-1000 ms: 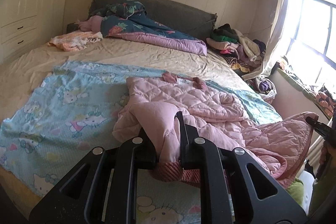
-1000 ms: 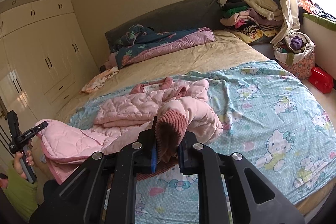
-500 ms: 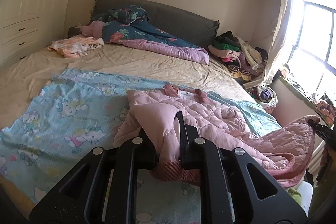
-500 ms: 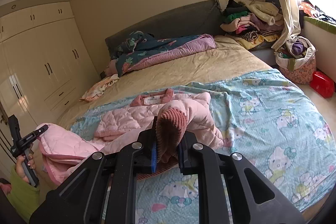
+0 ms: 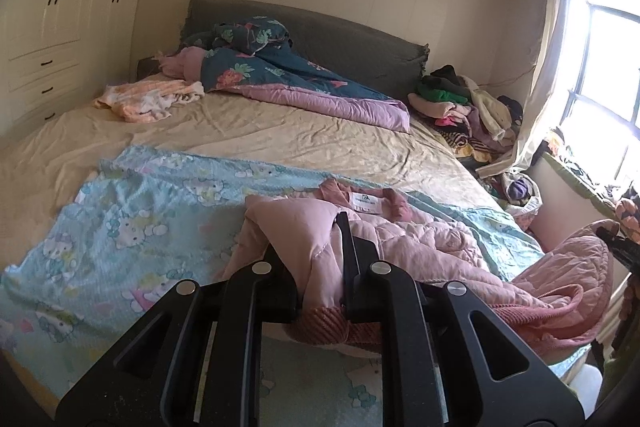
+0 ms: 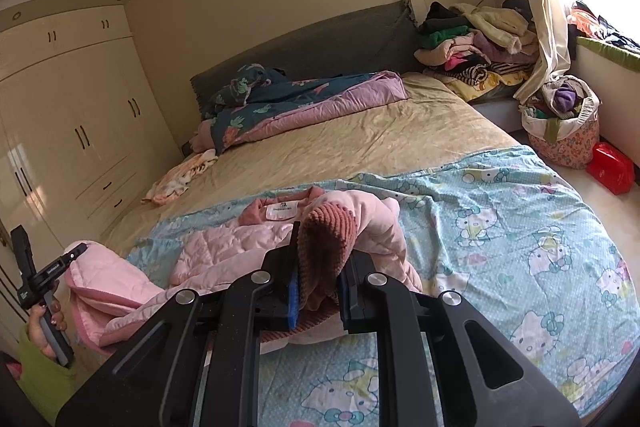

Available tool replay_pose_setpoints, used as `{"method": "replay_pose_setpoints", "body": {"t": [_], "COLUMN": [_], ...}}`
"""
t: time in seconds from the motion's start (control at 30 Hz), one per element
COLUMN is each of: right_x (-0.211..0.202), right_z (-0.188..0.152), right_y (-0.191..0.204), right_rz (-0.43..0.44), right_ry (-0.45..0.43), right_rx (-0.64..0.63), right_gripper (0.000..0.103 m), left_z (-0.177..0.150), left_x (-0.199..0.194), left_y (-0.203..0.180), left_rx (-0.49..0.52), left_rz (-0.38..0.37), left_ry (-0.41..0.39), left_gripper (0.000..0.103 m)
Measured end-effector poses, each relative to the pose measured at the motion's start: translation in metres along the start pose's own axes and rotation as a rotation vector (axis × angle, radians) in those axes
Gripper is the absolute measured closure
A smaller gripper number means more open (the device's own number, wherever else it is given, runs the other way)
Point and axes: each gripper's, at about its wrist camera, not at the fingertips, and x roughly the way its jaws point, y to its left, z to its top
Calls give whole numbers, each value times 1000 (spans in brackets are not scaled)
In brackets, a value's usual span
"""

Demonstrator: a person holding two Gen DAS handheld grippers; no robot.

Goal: Fold large clothes
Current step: 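Lift the held hem with both tools and fold it toward the collar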

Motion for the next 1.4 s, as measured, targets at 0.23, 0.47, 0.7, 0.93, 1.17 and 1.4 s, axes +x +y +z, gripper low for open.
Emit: {"method": "replay_pose_setpoints", "body": {"t": [0.23,0.47,0.7,0.93,1.17,1.4], "right_x": [18,47,78,113,145,172], "right_z": [19,36,46,51,49,48], "right_y": [-2,-11,-21,-30,-41,-52], "right_rz": [-13,-32,-66,-107,-130,-142], "right_ry": [10,41,98,164,209,239], "right_rx": [10,47,68,59,63,69], "right_gripper": [89,89,89,89,89,89], "left_z": [14,25,30,29,25,23], "left_x": [16,40,69,101,130,154], "left_y": [-4,-1,-1,-4,0,2], "left_rx": [25,36,52,90,103,106], "left_rz": [26,52,85,140,172,185], "left_ry": [11,39,81,119,151,176], "left_gripper": [95,94,94,94,94,94]}}
